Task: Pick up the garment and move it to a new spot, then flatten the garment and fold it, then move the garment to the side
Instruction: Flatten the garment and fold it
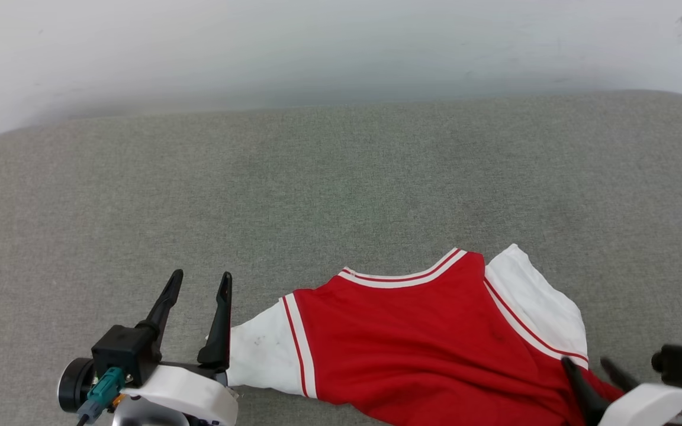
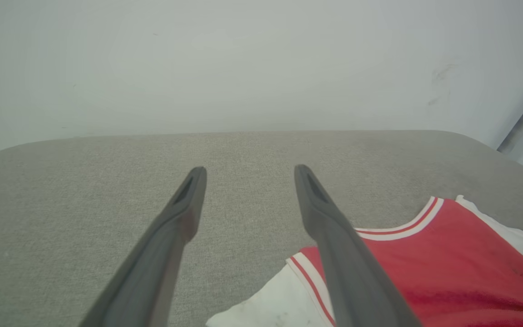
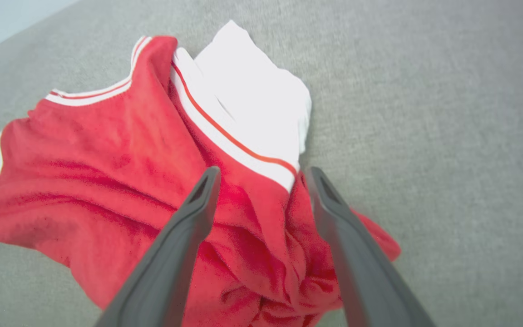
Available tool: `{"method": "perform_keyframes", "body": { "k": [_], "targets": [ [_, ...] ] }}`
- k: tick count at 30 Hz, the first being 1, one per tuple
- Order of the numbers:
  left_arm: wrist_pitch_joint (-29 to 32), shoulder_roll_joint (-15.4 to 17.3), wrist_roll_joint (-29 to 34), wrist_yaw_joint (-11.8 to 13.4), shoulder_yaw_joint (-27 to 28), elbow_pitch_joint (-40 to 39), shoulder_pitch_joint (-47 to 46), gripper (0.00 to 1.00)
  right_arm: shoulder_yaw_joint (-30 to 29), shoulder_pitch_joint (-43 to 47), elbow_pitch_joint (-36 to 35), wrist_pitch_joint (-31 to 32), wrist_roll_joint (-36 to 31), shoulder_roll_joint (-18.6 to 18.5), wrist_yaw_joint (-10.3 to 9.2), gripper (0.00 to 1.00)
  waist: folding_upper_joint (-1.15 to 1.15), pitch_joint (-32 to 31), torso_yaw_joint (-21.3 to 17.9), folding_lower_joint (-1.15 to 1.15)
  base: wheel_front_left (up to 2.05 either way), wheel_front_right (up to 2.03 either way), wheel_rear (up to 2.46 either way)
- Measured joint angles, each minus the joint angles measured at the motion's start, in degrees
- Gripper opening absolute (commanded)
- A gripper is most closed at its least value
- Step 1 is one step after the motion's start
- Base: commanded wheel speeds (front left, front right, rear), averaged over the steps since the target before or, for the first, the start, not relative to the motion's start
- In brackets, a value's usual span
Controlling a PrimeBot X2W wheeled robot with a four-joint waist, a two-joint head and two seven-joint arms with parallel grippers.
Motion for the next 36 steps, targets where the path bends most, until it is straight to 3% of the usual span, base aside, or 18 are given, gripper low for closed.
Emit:
{"method": "perform_keyframes", "body": {
  "k": [6,11,16,24,36],
  "targets": [
    [1.9,0.2,-1.2,1.0,0.4,0.3,1.3,1.00,2.5,-3.2,-2.3,-17.4,-1.8,-0.4,0.00,1.00,0.00,-0.8,-0.1,0.00,0.00,0.00,0.00],
    [6.1,1.8,-2.3,1.4,0.8,0.1,1.9,1.00,4.2,-4.9,-3.4,-23.7,-4.7,-1.1,0.00,1.00,0.00,-2.0,-0.2,0.00,0.00,0.00,0.00],
    [15.1,3.8,-4.6,2.0,0.8,-0.3,2.3,1.00,5.7,-5.0,-5.1,-23.7,-6.0,-0.6,0.00,1.00,0.00,-3.3,-0.1,0.00,0.00,0.00,0.00],
    [34.5,8.2,-10.5,-0.2,-1.2,1.4,-1.9,1.00,7.8,-6.2,-8.3,-22.2,-7.0,0.2,0.00,1.00,0.00,-1.5,-1.2,0.00,0.00,0.00,0.00],
    [47.4,10.9,-14.7,-4.8,-4.1,10.5,-8.0,0.98,9.0,-9.1,-7.4,-23.0,-6.9,1.1,0.00,1.00,0.00,4.7,-4.6,0.00,0.00,0.00,0.00]
  ]
}}
